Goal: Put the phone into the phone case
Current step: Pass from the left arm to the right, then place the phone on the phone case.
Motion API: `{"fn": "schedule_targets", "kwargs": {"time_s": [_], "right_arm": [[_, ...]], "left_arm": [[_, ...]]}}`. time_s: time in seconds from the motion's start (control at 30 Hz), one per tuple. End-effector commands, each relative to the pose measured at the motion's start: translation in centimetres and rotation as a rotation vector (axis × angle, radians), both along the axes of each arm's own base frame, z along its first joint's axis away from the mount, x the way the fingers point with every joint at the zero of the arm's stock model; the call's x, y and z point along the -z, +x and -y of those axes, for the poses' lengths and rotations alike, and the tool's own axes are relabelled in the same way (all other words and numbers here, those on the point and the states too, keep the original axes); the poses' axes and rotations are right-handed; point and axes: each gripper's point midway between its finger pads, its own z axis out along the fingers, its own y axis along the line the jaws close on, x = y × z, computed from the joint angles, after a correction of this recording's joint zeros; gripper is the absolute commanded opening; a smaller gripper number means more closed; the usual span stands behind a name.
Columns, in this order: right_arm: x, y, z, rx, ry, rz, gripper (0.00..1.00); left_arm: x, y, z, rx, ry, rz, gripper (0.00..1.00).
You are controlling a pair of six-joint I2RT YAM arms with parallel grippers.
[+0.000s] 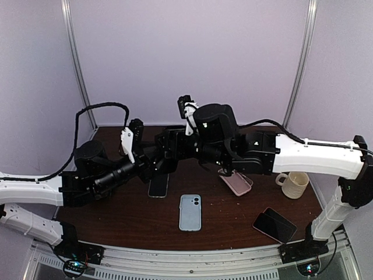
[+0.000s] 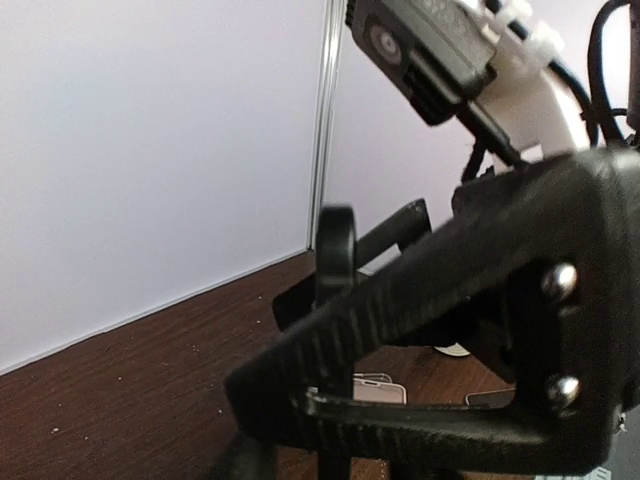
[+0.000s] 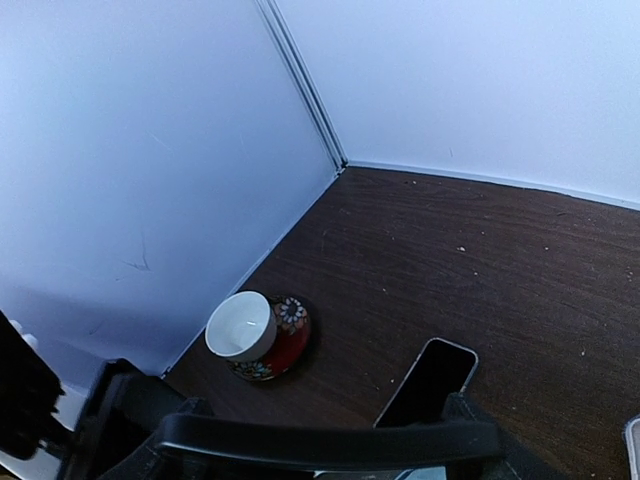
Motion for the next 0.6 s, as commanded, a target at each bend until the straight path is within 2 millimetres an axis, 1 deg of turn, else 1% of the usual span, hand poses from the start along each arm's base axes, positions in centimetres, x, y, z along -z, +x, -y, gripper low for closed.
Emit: {"fn": "schedule_targets", "kwargs": {"time_s": [0.0,0.03,0.07,0.17,0.2,0.3,0.4,0.47,0.57], "right_arm": [[0.2,0.8,3.4,0.095,-0.041,0.02,0.36],[0.6,1.1,4.4,0.125,-0.059,0.016,0.34],[1.3,1.3,5.5,0.154,-0.085,0.01,0.33],[3.8,1.5,8.9,0.227,-0.176,-0.015,0.3],[4.7,1.7,10.1,0.256,-0.202,-0.025,0.29],[7.8,2.2,13.2,0.32,-0.246,-0.091,0.28],[10.1,2.6,15.4,0.352,-0.254,-0.144,0.27],[11.3,2.8,16.3,0.367,-0.264,-0.171,0.27],[12.3,2.9,17.0,0.377,-0.287,-0.194,0.27]], "left_arm": [[-1.4,0.0,-0.9,-0.02,-0.017,-0.006,0.69],[0.4,0.1,-1.0,-0.029,0.051,-0.039,0.75],[2.0,0.1,-1.1,-0.034,0.112,-0.064,0.77],[7.8,-0.1,-1.7,-0.037,0.346,-0.149,0.79],[10.1,-0.2,-2.1,-0.034,0.44,-0.182,0.78],[16.3,-1.0,-2.6,0.004,0.666,-0.271,0.68],[20.4,-1.8,-2.5,0.054,0.796,-0.332,0.6],[22.2,-1.8,-2.1,0.077,0.845,-0.354,0.56],[24.5,-2.2,-1.1,0.124,0.935,-0.35,0.51]]}}
